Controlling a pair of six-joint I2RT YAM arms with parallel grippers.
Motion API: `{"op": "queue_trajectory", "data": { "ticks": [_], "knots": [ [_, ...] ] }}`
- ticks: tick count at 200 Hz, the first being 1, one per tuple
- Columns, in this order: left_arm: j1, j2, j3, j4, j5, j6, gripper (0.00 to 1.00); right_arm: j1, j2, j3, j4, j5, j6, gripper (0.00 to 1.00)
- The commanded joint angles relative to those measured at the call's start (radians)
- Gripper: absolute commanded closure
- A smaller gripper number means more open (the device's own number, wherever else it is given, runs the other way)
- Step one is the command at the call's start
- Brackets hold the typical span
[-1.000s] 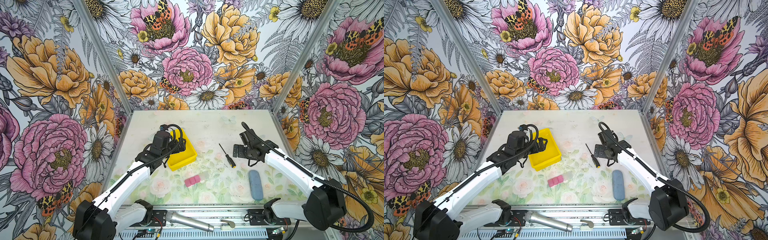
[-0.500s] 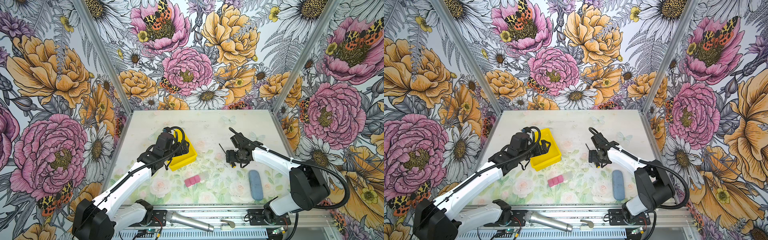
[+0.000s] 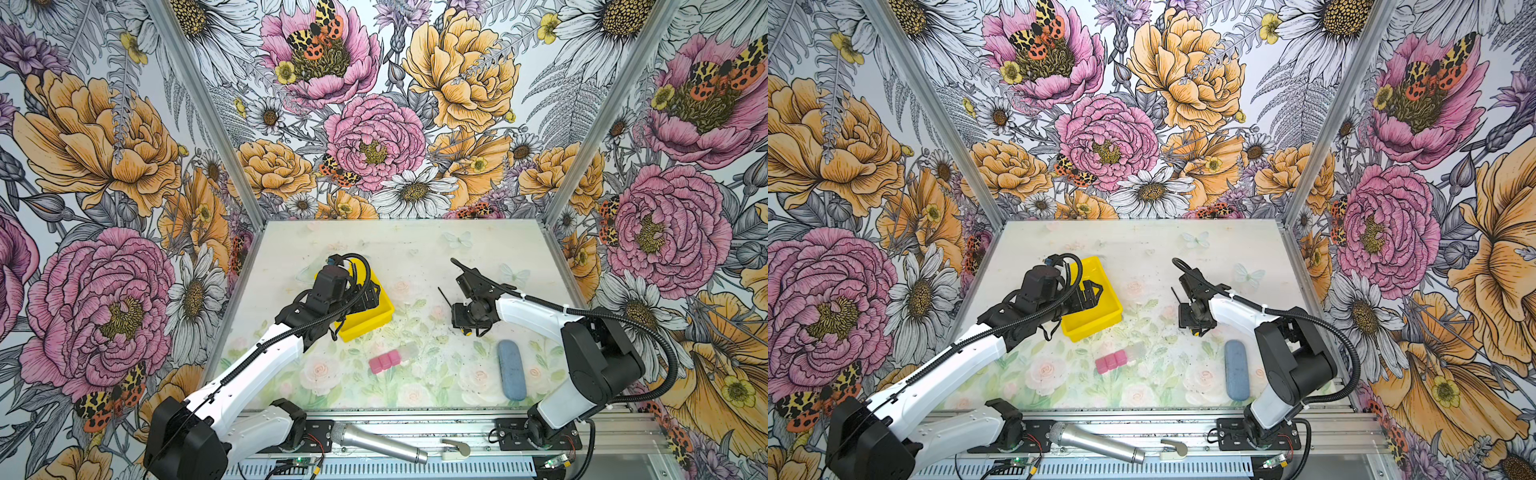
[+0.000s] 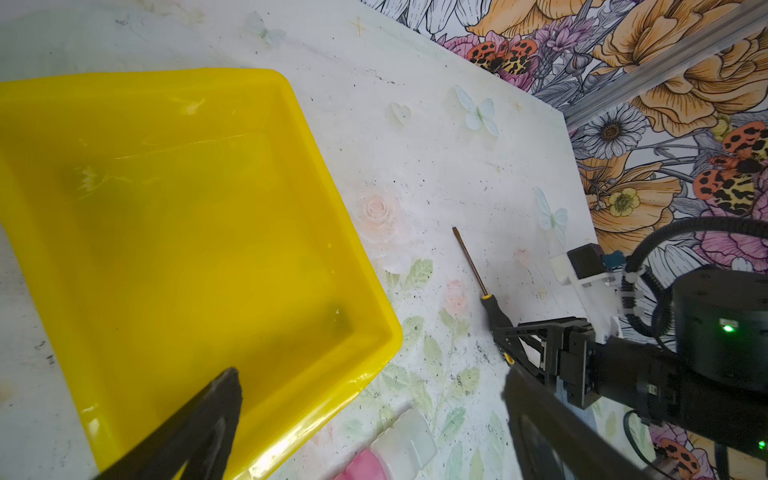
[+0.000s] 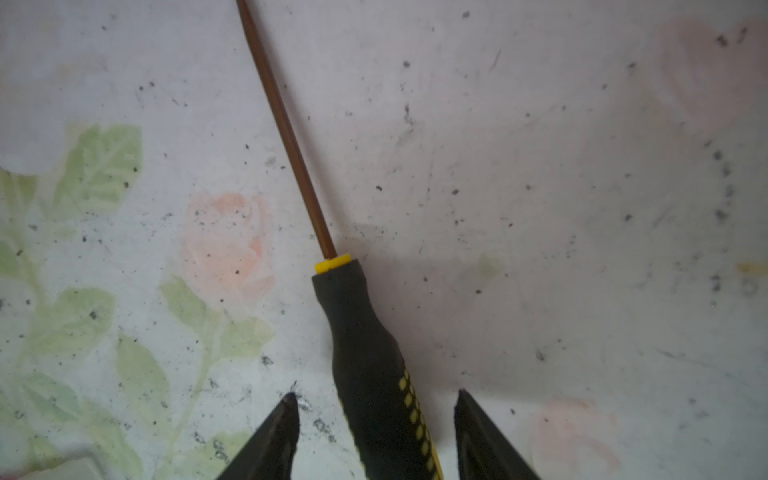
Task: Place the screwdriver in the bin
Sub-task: 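Lower the right gripper and close it on the screwdriver handle, then lift the screwdriver upright and carry it toward the left gripper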
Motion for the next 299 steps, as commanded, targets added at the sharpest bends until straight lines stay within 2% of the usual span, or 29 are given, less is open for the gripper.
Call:
{"op": "queue_trajectory", "data": {
  "ticks": [1, 23, 74, 126, 177, 236, 299],
  "knots": [
    [-0.006, 0.008, 0.028, -0.005, 0.012, -0.017, 0.01, 0.003, 0.02, -0.004, 0.029, 0.012, -0.005, 0.44],
    [-0.004, 0.007, 0.03, -0.006, 0.005, -0.012, 0.01, 0.003, 0.029, -0.004, 0.035, 0.015, -0.01, 0.47],
    [0.0, 0.011, 0.04, -0.004, 0.015, -0.02, 0.01, 0.004, 0.02, -0.026, 0.05, 0.021, -0.017, 0.61],
    [-0.021, 0.026, 0.053, 0.004, 0.015, -0.03, 0.01, 0.006, -0.001, -0.079, 0.102, 0.022, -0.04, 0.7],
    [-0.02, 0.03, 0.071, 0.028, 0.052, -0.057, 0.01, 0.014, -0.103, -0.123, 0.227, -0.05, -0.087, 0.79],
    [-0.011, 0.035, 0.101, 0.091, 0.157, -0.112, 0.01, 0.046, -0.264, -0.066, 0.313, -0.196, -0.08, 0.81],
    [-0.013, 0.089, 0.147, 0.141, 0.206, -0.141, 0.02, 0.153, -0.27, 0.041, 0.38, -0.249, 0.006, 0.81]
  ]
}}
